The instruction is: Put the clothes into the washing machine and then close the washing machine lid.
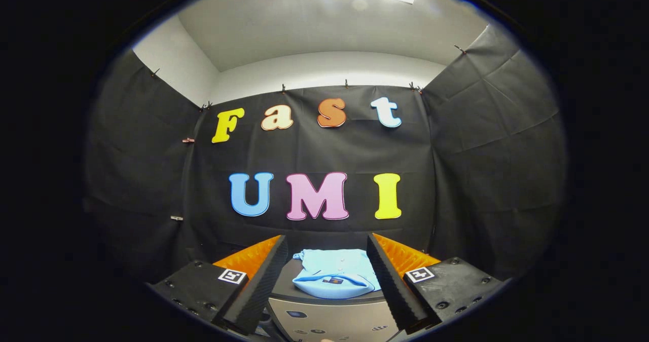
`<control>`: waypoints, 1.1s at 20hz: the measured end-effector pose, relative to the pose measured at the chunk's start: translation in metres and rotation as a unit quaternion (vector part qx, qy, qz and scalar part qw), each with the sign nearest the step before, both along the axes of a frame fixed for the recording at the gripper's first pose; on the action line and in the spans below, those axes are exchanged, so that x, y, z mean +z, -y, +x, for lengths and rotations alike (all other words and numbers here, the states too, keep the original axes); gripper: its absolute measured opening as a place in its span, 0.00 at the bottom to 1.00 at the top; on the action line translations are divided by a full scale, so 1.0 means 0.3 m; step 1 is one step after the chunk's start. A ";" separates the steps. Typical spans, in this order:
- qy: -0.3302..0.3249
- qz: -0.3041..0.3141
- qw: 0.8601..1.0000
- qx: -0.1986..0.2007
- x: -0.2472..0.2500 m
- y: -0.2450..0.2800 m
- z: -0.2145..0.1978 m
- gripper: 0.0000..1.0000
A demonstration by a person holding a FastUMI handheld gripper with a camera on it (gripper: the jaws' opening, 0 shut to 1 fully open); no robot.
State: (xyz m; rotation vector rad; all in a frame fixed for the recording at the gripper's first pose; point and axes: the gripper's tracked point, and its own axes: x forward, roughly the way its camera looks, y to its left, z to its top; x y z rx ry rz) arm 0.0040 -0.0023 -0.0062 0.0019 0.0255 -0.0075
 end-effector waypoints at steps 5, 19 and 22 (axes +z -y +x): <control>-0.003 -0.002 1.000 0.001 -0.004 -0.004 0.031 0.98; -0.020 0.014 0.999 -0.021 0.096 0.040 0.399 0.98; -0.016 0.028 0.999 -0.032 0.118 0.069 0.493 0.97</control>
